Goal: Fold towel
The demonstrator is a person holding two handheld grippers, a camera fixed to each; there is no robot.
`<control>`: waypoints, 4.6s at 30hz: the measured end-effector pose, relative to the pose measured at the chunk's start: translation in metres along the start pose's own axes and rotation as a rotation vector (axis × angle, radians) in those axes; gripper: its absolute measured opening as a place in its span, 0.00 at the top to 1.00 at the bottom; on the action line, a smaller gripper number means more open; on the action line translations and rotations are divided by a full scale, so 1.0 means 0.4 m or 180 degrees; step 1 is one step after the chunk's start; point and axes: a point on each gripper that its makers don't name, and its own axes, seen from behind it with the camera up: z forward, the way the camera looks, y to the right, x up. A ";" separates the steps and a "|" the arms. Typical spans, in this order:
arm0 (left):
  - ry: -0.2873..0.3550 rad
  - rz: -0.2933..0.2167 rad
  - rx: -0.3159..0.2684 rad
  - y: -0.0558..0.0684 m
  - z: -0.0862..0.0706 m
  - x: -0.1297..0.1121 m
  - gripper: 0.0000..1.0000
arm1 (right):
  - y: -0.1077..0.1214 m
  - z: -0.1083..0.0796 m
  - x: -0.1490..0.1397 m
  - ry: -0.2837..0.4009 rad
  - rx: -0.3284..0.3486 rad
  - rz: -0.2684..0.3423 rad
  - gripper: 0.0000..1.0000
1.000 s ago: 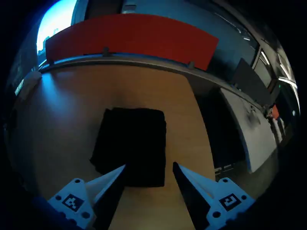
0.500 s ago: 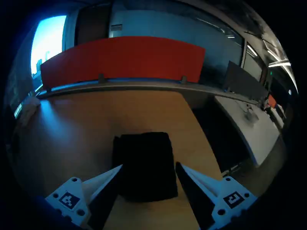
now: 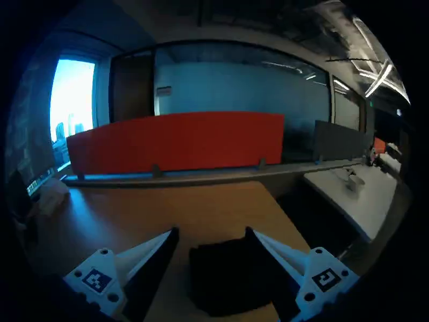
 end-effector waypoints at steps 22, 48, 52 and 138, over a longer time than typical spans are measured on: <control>0.0711 0.0095 0.0116 -0.027 0.022 0.192 0.00 | -0.114 -0.013 0.118 0.0478 0.0079 -0.0115 0.02; 0.1485 -0.0005 0.0214 -0.117 0.016 0.420 0.01 | -0.434 -0.029 0.199 0.0673 0.0404 -0.0046 0.02; 0.1516 -0.0014 0.0197 -0.120 0.011 0.422 0.01 | -0.450 -0.033 0.201 0.0658 0.0409 -0.0019 0.02; 0.1997 0.0054 0.0351 -0.133 0.283 0.060 0.01 | -0.575 -0.018 0.022 0.0664 0.0457 -0.0122 0.02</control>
